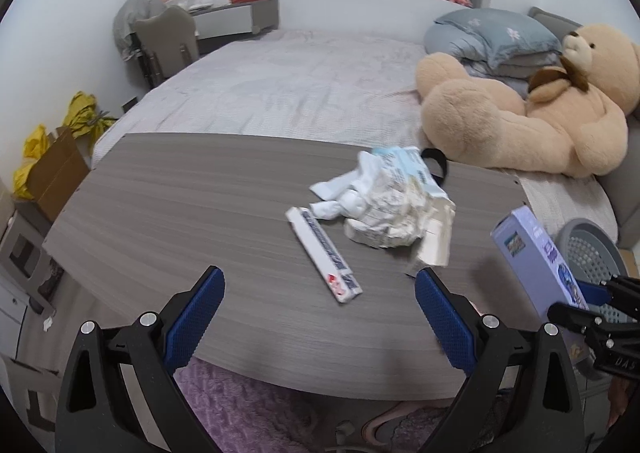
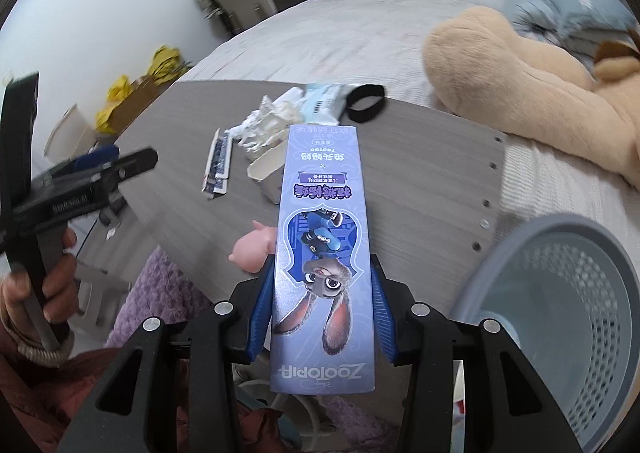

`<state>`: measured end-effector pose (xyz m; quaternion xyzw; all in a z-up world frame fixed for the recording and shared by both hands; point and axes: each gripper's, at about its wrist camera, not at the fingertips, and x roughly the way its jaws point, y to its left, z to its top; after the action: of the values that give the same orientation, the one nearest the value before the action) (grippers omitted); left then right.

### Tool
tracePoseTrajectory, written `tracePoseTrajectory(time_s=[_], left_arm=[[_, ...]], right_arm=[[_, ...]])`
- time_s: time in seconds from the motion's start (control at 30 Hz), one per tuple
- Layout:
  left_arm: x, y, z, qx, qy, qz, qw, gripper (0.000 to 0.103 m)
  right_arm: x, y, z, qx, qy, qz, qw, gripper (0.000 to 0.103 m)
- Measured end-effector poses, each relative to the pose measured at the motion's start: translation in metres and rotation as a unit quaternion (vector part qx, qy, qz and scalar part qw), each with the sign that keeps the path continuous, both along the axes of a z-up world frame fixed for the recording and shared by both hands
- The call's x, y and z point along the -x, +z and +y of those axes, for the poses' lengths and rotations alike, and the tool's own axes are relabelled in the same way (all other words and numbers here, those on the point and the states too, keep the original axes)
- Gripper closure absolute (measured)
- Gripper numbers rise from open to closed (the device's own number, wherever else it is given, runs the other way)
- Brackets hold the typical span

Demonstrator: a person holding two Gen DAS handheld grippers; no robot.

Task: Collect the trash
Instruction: 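Lift the blue box with the right tool while the left tool grasps the pink pig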

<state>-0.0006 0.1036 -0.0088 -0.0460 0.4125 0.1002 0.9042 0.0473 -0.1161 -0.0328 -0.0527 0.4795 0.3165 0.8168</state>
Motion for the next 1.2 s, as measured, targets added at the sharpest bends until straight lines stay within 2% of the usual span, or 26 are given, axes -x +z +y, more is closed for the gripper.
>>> tracePoseTrajectory(time_s=[0.4, 0.73, 0.9, 1.1, 1.17, 1.2], left_arm=[[-0.021, -0.027, -0.065, 0.021, -0.109, 0.015, 0.9937, 0.009], [-0.030, -0.064, -0.092, 0.020, -0.132, 0.050, 0.9897, 0.009], [-0.033, -0.072, -0.095, 0.013, -0.134, 0.053, 0.9894, 0.012], [-0.038, -0.083, -0.098, 0.010, -0.136, 0.069, 0.9882, 0.031], [-0.038, -0.086, -0.101, 0.009, -0.141, 0.075, 0.9871, 0.045], [-0.036, -0.085, -0.101, 0.006, -0.143, 0.072, 0.9871, 0.049]], right_arm=[[0.023, 0.013, -0.050, -0.013, -0.140, -0.021, 0.990, 0.060], [0.038, 0.012, -0.071, -0.023, -0.196, -0.030, 0.980, 0.060], [0.047, 0.005, -0.081, -0.029, -0.219, -0.029, 0.975, 0.060], [0.051, 0.002, -0.091, -0.041, -0.234, -0.024, 0.971, 0.060], [0.052, 0.001, -0.093, -0.044, -0.236, -0.023, 0.970, 0.060], [0.052, 0.000, -0.094, -0.045, -0.237, -0.022, 0.970, 0.060]])
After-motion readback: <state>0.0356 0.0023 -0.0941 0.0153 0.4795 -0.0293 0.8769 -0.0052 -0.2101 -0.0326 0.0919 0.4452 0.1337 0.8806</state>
